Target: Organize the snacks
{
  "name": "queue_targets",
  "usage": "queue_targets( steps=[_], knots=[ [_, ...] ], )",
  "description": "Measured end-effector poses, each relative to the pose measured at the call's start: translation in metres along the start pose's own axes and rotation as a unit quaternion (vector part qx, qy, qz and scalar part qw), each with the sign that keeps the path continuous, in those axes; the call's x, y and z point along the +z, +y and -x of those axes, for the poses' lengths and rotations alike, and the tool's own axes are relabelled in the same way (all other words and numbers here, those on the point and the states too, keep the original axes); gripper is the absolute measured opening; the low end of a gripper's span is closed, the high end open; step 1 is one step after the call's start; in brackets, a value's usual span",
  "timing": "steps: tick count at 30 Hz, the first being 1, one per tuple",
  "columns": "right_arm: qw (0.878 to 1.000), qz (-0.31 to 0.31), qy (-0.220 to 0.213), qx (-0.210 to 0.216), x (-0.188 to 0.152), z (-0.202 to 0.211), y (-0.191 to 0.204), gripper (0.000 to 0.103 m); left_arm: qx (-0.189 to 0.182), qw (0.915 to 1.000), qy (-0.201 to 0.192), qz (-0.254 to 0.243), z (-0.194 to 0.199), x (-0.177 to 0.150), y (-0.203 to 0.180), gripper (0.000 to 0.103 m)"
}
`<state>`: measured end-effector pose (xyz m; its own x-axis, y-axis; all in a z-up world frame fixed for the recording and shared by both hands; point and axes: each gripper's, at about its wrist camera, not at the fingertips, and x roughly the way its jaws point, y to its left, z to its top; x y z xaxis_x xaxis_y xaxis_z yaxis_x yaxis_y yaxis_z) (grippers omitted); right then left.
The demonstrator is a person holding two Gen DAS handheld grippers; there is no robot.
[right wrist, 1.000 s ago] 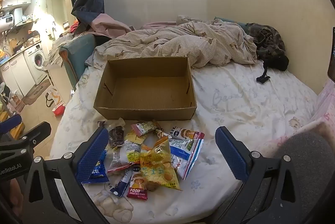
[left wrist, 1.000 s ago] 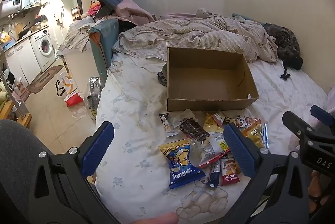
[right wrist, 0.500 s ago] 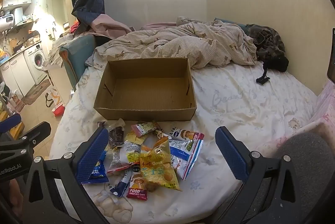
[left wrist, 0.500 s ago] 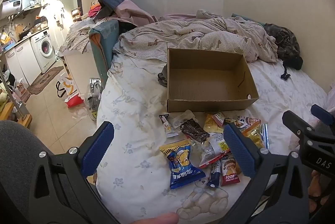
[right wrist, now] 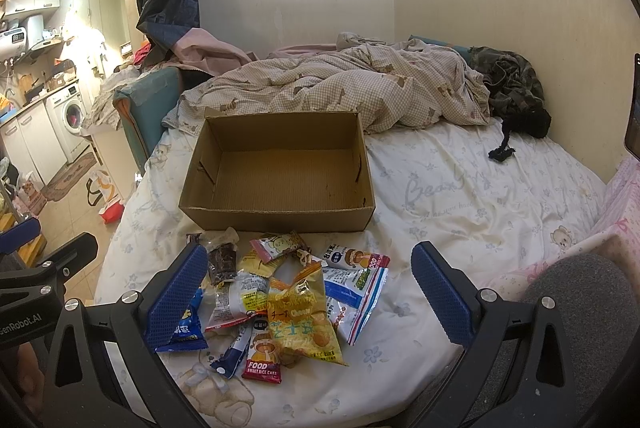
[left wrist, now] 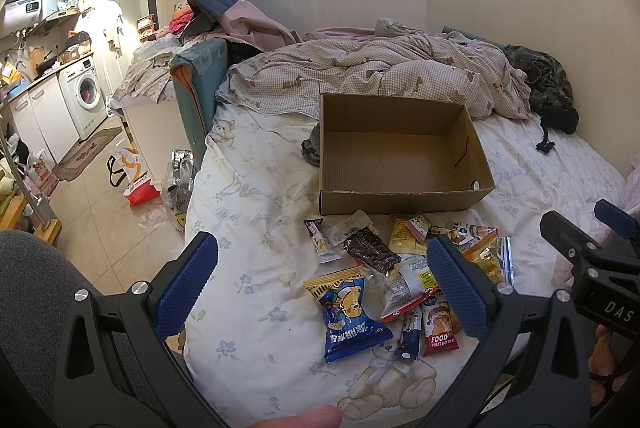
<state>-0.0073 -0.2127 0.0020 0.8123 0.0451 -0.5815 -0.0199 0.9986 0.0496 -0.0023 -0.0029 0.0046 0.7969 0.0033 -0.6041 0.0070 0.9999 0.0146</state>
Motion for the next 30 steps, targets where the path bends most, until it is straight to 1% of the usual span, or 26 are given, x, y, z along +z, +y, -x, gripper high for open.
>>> queue_targets(
  steps=[30],
  knots=[
    [1.0,0.001,0.0,0.0,-0.0015,-0.0023,0.0008,0.103,0.001,1.0,-0.001,-0.001,0.0002,-0.0003,-0.0001,0.103]
  ],
)
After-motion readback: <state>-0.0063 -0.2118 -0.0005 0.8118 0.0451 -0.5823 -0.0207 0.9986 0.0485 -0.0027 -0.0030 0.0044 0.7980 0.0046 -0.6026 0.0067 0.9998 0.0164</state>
